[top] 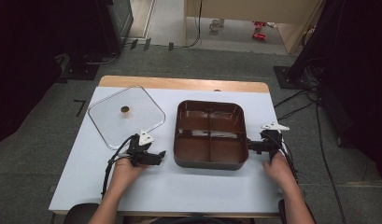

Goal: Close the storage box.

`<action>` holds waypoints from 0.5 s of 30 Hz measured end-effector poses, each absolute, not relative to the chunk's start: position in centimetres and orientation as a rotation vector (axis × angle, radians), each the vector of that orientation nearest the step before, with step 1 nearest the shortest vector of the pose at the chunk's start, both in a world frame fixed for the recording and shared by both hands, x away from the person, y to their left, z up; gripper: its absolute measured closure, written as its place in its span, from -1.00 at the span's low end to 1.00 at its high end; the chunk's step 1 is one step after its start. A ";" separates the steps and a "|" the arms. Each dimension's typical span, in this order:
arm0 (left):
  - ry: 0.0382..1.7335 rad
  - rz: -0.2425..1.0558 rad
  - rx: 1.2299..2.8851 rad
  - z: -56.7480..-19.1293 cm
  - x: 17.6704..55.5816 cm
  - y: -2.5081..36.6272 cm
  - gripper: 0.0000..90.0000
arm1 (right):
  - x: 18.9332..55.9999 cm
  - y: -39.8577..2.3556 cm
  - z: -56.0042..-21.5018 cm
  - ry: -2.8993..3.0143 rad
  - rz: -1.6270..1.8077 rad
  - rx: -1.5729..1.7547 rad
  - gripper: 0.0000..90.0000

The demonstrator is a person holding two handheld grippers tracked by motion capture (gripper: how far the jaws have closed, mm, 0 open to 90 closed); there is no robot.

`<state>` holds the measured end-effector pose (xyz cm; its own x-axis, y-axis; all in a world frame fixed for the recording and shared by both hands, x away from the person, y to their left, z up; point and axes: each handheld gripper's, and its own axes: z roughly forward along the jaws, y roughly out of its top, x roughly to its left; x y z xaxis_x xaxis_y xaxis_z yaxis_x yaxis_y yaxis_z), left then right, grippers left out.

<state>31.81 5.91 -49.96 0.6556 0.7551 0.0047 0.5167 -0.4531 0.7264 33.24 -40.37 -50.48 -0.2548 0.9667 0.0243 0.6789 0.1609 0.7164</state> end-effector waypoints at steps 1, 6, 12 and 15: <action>0.988 0.428 2.155 -49.9 31.8 5.9 -0.72 | 33.2 -40.4 -50.5 2.001 0.867 1.558 -0.87; 0.995 0.431 2.158 -49.9 31.7 5.8 -0.71 | 33.2 -40.4 -50.5 2.001 0.867 1.559 -0.87; 1.019 0.427 2.184 -49.5 31.7 5.5 -0.65 | 33.2 -40.4 -50.5 2.001 0.867 1.559 -0.87; 1.018 0.409 2.215 -49.1 31.8 5.2 -0.49 | 33.2 -40.4 -50.5 2.001 0.867 1.559 -0.87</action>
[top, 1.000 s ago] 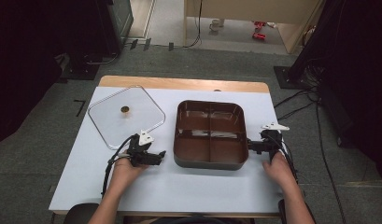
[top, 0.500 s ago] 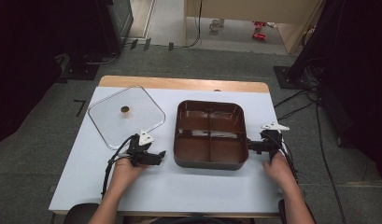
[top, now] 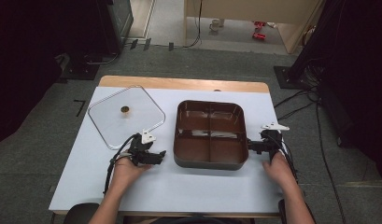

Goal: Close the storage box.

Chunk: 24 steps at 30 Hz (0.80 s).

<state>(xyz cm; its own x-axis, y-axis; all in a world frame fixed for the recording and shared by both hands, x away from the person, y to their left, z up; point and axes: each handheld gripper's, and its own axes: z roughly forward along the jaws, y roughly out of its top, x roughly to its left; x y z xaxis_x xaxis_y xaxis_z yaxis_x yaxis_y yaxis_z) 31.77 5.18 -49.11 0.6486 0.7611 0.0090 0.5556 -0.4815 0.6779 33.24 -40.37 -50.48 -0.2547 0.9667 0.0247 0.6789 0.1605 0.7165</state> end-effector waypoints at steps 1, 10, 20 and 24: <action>1.009 0.408 2.238 -48.9 31.8 5.0 -0.46 | 33.2 -40.4 -50.5 2.001 0.867 1.559 -0.87; 0.983 0.395 2.218 -47.7 31.9 4.5 -0.22 | 33.2 -40.4 -50.5 2.001 0.867 1.559 -0.87; 1.007 0.345 2.170 -46.8 32.7 4.6 -0.13 | 33.2 -40.4 -50.5 2.001 0.868 1.559 -0.87; 1.039 0.279 2.105 -46.1 33.1 4.8 -0.14 | 33.2 -40.4 -50.5 2.000 0.869 1.560 -0.87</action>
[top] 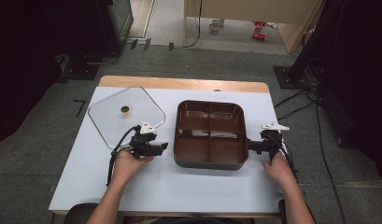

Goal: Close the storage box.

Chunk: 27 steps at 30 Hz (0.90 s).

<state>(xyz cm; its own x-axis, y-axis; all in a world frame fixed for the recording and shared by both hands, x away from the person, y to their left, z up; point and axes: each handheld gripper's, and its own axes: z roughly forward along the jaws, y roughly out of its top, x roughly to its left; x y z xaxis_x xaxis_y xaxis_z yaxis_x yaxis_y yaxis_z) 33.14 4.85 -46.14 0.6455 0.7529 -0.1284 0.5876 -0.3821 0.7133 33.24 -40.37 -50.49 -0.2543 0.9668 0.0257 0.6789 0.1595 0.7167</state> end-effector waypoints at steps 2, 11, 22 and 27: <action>1.041 0.284 2.105 -45.9 33.2 4.8 -0.16 | 33.2 -40.4 -50.5 2.000 0.869 1.560 -0.87; 1.071 0.325 2.113 -45.3 34.4 5.9 -0.18 | 33.2 -40.4 -50.5 2.001 0.869 1.560 -0.87; 1.110 0.322 2.114 -44.9 36.0 7.6 -0.18 | 33.2 -40.4 -50.5 2.001 0.869 1.559 -0.87; 1.128 0.316 2.092 -44.5 36.9 8.6 -0.21 | 33.2 -40.4 -50.5 2.001 0.868 1.559 -0.87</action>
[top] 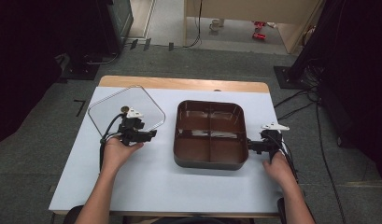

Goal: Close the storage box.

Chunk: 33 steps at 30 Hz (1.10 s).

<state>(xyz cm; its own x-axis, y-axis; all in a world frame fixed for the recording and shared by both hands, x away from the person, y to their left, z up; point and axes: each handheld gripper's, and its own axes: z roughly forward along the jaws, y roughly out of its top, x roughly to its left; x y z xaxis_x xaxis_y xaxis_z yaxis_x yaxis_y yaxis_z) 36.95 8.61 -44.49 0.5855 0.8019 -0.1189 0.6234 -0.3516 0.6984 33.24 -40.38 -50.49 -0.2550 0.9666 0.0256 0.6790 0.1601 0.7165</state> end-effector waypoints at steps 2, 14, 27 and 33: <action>1.129 0.334 2.096 -44.3 37.2 8.8 -0.20 | 33.2 -40.4 -50.5 2.001 0.868 1.559 -0.87; 1.159 0.395 2.066 -43.5 38.8 10.6 -0.15 | 33.2 -40.4 -50.5 2.001 0.868 1.558 -0.87; 1.209 0.430 2.026 -42.9 41.3 13.2 -0.12 | 33.2 -40.4 -50.5 2.002 0.866 1.558 -0.87; 1.231 0.489 2.025 -43.0 42.7 13.9 -0.10 | 33.2 -40.4 -50.5 2.001 0.867 1.558 -0.87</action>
